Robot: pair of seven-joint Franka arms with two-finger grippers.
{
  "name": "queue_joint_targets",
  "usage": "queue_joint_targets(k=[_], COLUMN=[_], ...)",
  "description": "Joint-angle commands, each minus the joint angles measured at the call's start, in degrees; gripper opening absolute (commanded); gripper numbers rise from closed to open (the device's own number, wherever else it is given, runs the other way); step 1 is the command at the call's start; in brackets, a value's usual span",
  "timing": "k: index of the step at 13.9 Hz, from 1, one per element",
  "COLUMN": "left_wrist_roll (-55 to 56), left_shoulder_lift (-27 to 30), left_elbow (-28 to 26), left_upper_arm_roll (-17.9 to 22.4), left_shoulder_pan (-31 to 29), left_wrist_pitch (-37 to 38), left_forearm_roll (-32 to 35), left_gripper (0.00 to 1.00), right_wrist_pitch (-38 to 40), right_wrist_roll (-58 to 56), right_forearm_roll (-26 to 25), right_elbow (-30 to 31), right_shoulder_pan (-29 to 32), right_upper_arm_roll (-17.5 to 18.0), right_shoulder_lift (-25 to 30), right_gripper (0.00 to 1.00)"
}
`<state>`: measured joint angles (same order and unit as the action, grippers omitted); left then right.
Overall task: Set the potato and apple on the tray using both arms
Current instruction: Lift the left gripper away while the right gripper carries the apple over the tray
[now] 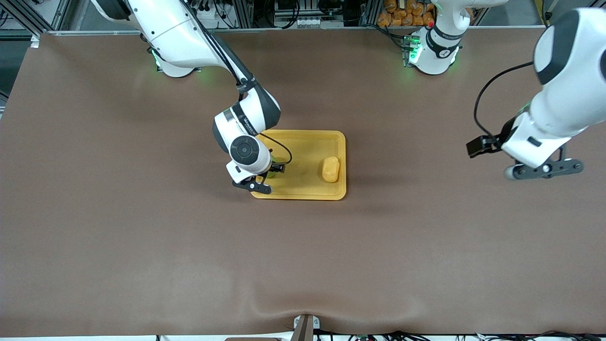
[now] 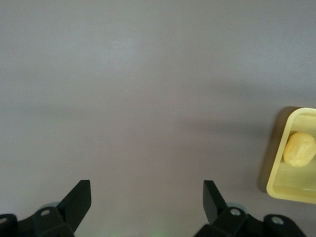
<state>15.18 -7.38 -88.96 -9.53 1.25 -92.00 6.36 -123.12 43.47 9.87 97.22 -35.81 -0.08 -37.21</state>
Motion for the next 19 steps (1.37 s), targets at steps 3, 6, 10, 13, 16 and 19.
queue_joint_targets(k=[3,6,10,13,16,19], left_wrist_roll=[-6.6,-6.7,-6.6,-6.6,-6.7,-6.7], left_shoulder_lift=[5.8,7.5,13.7,16.9,17.1,16.8], left_elbow=[-0.4,-0.4,-6.7,-9.7,-9.2,-8.8], left_upper_arm_roll=[-0.1,-0.1,-0.5,-0.1,-0.3,-0.5], left_shoulder_pan=[-1.4,-1.5,-2.3,-2.2,-2.2,-2.2], left_wrist_pitch=[6.7,6.9,5.1,5.2,5.3,5.4], left_forearm_roll=[-0.8,-0.8,-2.7,-3.5,-4.0,-4.1], left_gripper=[1.0,1.0,1.0,1.0,1.0,1.0], right_wrist_pitch=[-1.2,-0.2,5.1,17.1,23.2,28.3], right_wrist_roll=[2.3,5.0,4.7,4.8,4.5,4.4], right_forearm_roll=[0.3,0.1,0.3,-0.1,-0.4,0.1], right_elbow=[-0.6,-2.9,-6.4,-12.9,-18.1,-23.1], right_shoulder_pan=[-0.1,-0.2,0.2,0.7,1.8,4.3], right_upper_arm_roll=[-0.2,-0.2,-0.2,-0.4,-0.5,-0.5], right_shoulder_lift=[-0.8,-0.4,-0.2,-0.1,-0.1,-0.1], right_gripper=[1.0,1.0,1.0,1.0,1.0,1.0])
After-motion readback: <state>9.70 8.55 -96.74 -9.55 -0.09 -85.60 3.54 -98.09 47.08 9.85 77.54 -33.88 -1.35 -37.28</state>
